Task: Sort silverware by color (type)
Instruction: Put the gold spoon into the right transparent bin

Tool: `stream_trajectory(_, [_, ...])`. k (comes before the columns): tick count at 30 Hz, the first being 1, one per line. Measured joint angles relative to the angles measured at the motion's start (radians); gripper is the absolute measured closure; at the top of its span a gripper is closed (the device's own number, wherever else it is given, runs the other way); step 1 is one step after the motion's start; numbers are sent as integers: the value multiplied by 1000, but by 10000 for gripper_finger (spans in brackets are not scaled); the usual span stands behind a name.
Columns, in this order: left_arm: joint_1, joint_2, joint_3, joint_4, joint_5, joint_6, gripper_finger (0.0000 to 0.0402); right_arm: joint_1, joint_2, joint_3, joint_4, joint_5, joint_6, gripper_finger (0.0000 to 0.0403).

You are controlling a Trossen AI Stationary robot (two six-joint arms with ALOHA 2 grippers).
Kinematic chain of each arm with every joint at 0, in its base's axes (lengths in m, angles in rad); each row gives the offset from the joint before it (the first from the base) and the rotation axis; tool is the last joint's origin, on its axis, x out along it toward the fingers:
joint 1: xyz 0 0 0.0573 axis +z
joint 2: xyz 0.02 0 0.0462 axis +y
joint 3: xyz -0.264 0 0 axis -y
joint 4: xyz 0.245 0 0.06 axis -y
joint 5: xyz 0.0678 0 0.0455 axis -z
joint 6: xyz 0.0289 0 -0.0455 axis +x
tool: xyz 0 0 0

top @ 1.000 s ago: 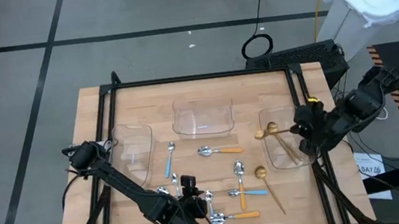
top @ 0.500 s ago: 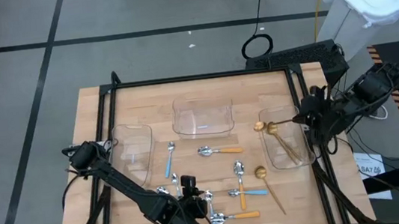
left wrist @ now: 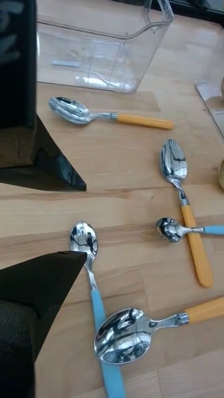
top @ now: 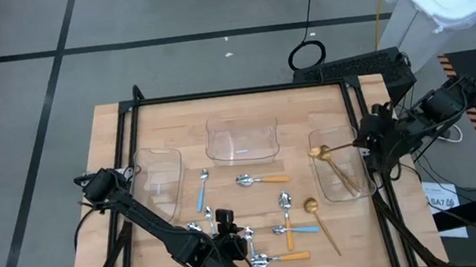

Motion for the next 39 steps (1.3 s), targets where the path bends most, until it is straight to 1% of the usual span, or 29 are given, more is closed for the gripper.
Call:
stream_trajectory(10, [1, 0, 0, 5, 0, -4, 236, 0, -77, -18, 1, -1, -12, 390])
stream_trajectory(14, [1, 0, 0, 7, 0, -6, 236, 0, -104, -84, 1, -4, -22, 390])
stream_trajectory(18, [1, 0, 0, 8, 0, -6, 236, 0, -121, -148, -1, -5, 7, 390])
stream_trajectory(27, [1, 0, 0, 27, 0, -6, 236, 0, -114, -296, 1, -7, 53, 390])
stream_trajectory(31, [1, 0, 0, 31, 0, 1, 236, 0, -109, -339, 0, -39, 84, 387])
stream_trajectory(34, [1, 0, 0, 31, 0, 1, 236, 0, -100, -352, 1, -56, 112, 369])
stream_trajectory(39, [1, 0, 0, 30, 0, 2, 236, 0, -83, -352, 1, -57, 161, 310])
